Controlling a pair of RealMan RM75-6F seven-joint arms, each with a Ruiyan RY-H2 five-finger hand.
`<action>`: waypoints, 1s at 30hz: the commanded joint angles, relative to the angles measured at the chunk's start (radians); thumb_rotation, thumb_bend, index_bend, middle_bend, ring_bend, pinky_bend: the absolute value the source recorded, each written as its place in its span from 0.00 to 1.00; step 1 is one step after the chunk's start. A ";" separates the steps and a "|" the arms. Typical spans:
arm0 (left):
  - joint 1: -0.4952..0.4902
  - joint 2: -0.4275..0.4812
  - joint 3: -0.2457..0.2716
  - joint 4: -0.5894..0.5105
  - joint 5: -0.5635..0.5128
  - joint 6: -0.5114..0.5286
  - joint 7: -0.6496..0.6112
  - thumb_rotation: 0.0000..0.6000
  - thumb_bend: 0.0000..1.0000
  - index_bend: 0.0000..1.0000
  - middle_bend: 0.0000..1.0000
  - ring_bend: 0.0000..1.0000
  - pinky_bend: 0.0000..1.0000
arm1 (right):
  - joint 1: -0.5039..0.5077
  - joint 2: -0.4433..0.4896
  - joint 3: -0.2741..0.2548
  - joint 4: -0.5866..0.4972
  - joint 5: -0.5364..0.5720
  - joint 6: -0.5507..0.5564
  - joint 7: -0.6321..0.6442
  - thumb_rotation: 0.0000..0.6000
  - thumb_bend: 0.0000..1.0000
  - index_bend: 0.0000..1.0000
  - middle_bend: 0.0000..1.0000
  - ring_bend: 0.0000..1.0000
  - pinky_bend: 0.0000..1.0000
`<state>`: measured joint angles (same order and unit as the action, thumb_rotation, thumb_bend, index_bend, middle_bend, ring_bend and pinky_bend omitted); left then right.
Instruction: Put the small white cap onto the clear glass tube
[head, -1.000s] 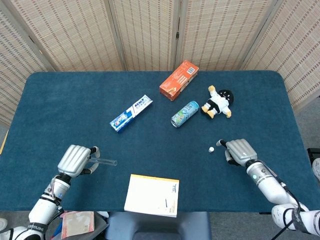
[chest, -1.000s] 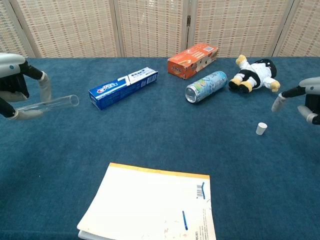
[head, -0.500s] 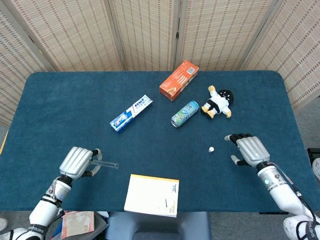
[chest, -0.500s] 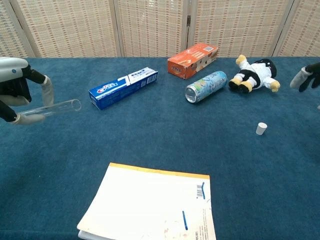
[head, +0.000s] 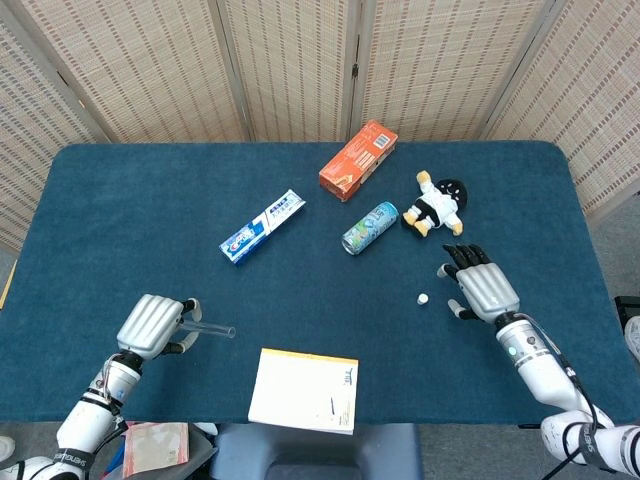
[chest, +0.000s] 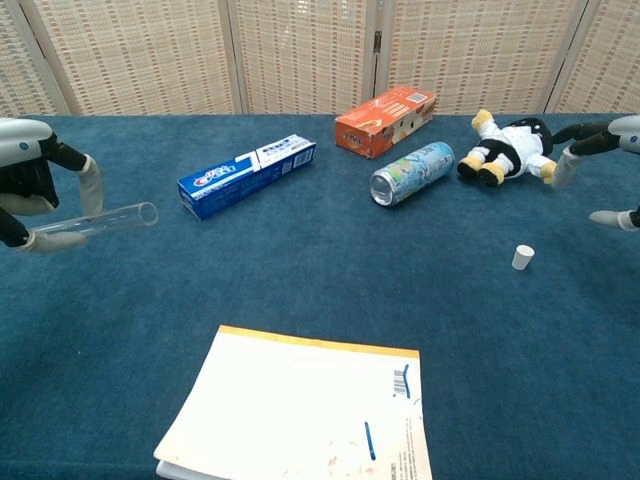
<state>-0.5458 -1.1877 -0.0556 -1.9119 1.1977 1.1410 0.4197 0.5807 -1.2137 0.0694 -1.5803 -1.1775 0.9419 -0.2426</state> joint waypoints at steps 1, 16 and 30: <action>0.001 0.001 -0.001 0.000 0.002 0.000 -0.003 1.00 0.37 0.56 1.00 0.96 0.96 | 0.021 -0.054 0.003 0.055 0.005 -0.030 -0.004 1.00 0.34 0.31 0.06 0.00 0.00; 0.012 -0.002 0.003 0.008 0.009 -0.004 -0.015 1.00 0.37 0.56 1.00 0.96 0.96 | 0.056 -0.202 0.000 0.210 0.010 -0.102 0.010 1.00 0.34 0.36 0.08 0.00 0.00; 0.012 -0.007 -0.001 0.011 0.012 -0.013 -0.019 1.00 0.37 0.56 1.00 0.96 0.96 | 0.061 -0.225 0.007 0.248 0.027 -0.120 0.011 1.00 0.34 0.38 0.10 0.00 0.00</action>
<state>-0.5334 -1.1951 -0.0564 -1.9011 1.2101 1.1277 0.4009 0.6412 -1.4375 0.0761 -1.3329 -1.1513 0.8232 -0.2317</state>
